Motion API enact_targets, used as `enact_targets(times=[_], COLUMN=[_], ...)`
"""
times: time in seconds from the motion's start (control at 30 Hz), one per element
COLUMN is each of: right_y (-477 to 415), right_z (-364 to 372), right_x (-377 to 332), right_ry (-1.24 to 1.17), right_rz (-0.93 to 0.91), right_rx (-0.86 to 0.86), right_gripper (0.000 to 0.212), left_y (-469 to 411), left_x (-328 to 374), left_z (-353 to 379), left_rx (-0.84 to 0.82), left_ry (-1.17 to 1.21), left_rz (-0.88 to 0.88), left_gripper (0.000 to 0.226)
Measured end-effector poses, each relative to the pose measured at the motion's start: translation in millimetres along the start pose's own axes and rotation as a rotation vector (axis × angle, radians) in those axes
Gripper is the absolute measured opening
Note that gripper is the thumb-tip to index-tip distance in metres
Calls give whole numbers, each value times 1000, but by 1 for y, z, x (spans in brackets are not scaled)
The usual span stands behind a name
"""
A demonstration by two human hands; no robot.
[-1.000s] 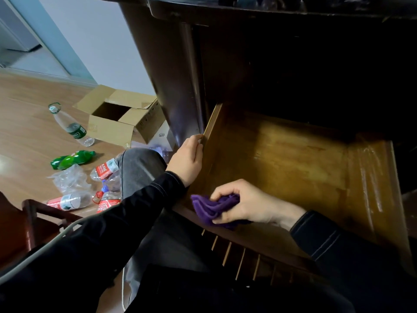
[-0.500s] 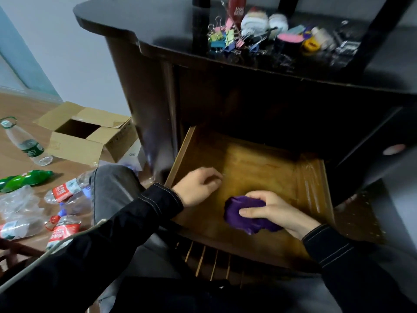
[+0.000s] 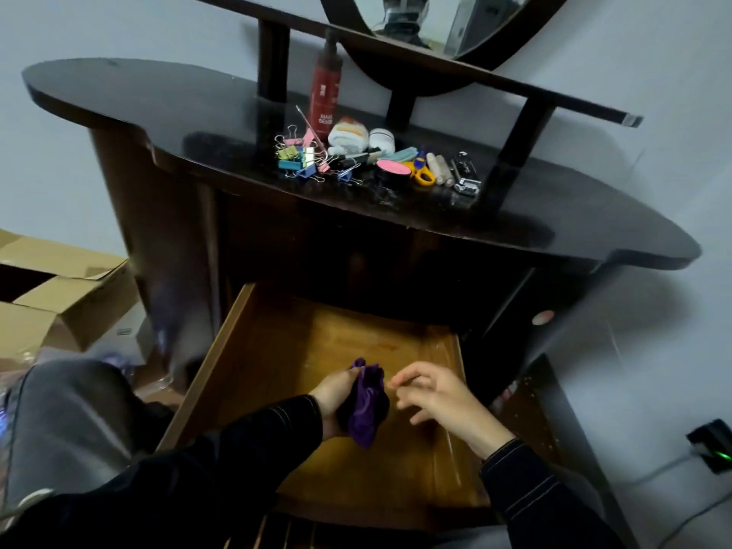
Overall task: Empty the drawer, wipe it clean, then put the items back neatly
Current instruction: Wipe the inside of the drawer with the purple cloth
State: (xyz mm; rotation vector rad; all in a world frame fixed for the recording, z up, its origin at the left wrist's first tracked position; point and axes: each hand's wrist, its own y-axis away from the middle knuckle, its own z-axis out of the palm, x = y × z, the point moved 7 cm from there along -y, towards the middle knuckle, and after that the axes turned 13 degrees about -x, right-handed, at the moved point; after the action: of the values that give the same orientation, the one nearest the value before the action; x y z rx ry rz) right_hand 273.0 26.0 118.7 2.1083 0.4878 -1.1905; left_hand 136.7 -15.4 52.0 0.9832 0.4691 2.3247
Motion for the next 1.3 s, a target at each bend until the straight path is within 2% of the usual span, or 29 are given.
enact_targets(times=[0.1, 0.2, 0.27, 0.37, 0.5, 0.7, 0.93, 1.03, 1.2, 1.3], right_y=[8, 2, -12, -30, -38, -35, -34, -36, -37, -37], right_z=[-53, -81, -86, -82, -78, -79, -77, -80, -82, -81], right_x=[10, 29, 43, 58, 70, 69, 64, 65, 68, 66], right_ry=[420, 695, 668, 589, 636, 599, 559, 568, 560, 572], right_rz=[45, 144, 163, 159, 133, 104, 84, 82, 69, 65], right_rx=[378, 545, 553, 581, 643, 655, 676, 674, 696, 704], right_gripper=[10, 24, 31, 34, 38, 35, 31, 30, 28, 25], left_y=[-18, -37, -52, -75, -103, -138, -178, -200, -214, -203], left_x=[-1, -3, -5, 0, 14, 25, 55, 61, 60, 48], left_z=[-12, -13, -11, -13, -15, -12, 4, 8, 25, 25], left_rx=[81, 80, 53, 9, 8, 152, 245, 282, 349, 313], left_ry=[-44, -83, -157, -298, -561, -689, -863, -906, -1194, -1363], left_rz=[-17, -17, -2, 67, 158, 301, 497, 524, 586, 620], left_gripper=[27, 27, 27, 17, 38, 47, 45, 34, 26, 37])
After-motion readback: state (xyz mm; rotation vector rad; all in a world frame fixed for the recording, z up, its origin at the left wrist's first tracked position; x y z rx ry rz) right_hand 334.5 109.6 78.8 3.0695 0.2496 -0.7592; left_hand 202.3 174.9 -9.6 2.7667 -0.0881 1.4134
